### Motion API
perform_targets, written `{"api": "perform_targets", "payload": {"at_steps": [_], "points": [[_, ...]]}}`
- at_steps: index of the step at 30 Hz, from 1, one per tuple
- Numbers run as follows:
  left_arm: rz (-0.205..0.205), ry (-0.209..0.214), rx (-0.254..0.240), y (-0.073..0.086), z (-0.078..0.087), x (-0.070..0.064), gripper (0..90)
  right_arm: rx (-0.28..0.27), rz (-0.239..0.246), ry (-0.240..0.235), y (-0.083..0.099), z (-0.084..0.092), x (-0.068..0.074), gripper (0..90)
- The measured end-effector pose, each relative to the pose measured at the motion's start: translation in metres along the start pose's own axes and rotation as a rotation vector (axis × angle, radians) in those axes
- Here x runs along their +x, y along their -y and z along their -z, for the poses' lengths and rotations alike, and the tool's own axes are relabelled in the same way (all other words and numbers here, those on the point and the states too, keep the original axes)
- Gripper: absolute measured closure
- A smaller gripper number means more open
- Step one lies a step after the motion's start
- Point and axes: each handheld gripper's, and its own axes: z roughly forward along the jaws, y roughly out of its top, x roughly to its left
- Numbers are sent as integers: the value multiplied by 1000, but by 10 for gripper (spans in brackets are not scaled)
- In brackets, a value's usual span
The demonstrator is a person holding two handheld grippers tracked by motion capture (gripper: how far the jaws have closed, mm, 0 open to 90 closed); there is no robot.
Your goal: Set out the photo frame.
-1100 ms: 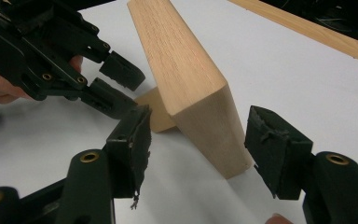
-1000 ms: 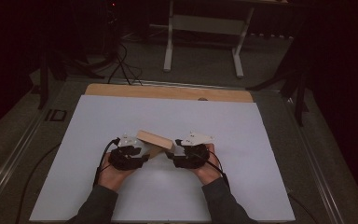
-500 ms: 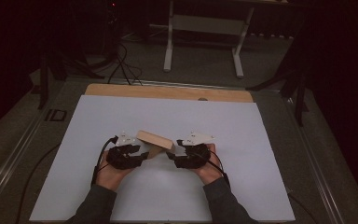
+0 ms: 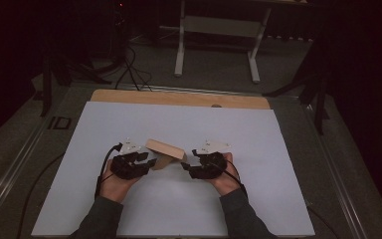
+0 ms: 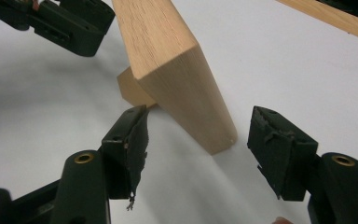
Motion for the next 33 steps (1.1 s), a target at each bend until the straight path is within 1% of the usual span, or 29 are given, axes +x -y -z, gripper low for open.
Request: {"api": "perform_targets", "payload": {"at_steps": [5, 7, 9, 11, 12, 14, 19, 22, 24, 28, 29, 33], "points": [[1, 1, -4, -1, 0, -2, 614, 13, 10, 11, 0, 1, -3, 373], [3, -8, -8, -2, 0, -1, 613, 15, 11, 18, 1, 2, -5, 373], [11, 0, -15, -3, 1, 0, 622, 10, 0, 23, 1, 4, -8, 374], [10, 4, -17, -3, 2, 1, 635, 4, -11, 30, 1, 6, -11, 386], [11, 11, -18, -4, 1, 1, 644, -1, -17, 32, 1, 7, -12, 404], [10, 12, -16, -4, 0, 1, 654, -14, -25, 34, 1, 7, -14, 454], [5, 15, -11, -6, -4, 2, 700, -23, -20, 41, 0, 5, -15, 588], [2, 15, -4, -6, -7, 1, 727, -31, -30, 49, 0, 4, -17, 682], [-3, 4, 6, -6, -9, 1, 738, -44, -44, 55, -2, 3, -18, 747], [7, -15, 10, -6, -11, 3, 769, -61, -77, 63, -6, -2, -19, 873], [8, -17, 12, -6, -12, 3, 776, -62, -79, 63, -7, -5, -19, 890], [11, -12, 21, -6, -16, 4, 797, -63, -100, 52, -10, -13, -19, 896]]}}
